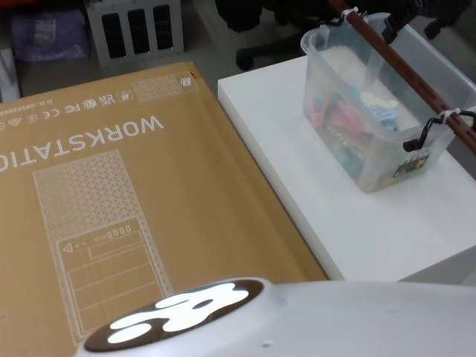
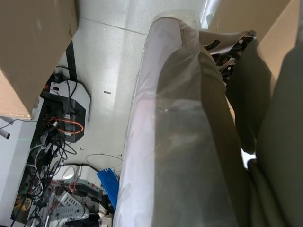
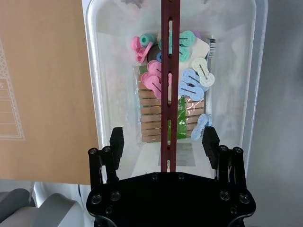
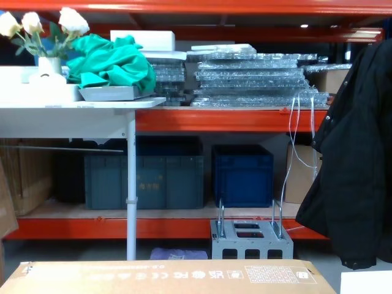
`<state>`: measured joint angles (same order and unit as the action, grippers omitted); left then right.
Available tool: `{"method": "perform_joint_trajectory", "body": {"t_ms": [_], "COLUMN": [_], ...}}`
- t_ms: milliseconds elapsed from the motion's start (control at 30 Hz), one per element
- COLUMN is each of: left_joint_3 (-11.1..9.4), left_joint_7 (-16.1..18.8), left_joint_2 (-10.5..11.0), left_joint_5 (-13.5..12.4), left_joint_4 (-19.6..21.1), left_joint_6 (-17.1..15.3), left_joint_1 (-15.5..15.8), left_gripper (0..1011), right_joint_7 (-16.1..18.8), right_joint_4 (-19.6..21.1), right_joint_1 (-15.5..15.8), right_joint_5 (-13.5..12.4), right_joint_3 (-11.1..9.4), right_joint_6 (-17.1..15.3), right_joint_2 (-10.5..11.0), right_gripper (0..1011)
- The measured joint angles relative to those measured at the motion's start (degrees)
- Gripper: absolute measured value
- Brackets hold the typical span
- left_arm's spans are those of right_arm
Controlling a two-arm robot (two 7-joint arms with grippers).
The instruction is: Use one hand to grasp the basket and place it at the designated location.
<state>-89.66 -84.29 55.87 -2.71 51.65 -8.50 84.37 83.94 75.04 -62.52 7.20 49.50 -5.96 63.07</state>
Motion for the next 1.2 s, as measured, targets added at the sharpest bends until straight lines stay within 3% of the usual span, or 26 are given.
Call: {"method": "perform_joint_trajectory", "body": {"t_ms": [1200], "left_joint_3": [0.0], "left_joint_7": [0.0], "left_joint_2": [0.0], "left_joint_5": [0.0], "left_joint_4": [0.0], "left_joint_6": [0.0], "left_joint_1": [0.0], "left_gripper": [0], "right_joint_7": [0.0], "right_joint_4": [0.0], "right_joint_1": [0.0], "right_joint_5": [0.0], "right_joint_3": [0.0], "right_joint_6": [0.0], "right_joint_2": [0.0], "right_gripper": [1001]}}
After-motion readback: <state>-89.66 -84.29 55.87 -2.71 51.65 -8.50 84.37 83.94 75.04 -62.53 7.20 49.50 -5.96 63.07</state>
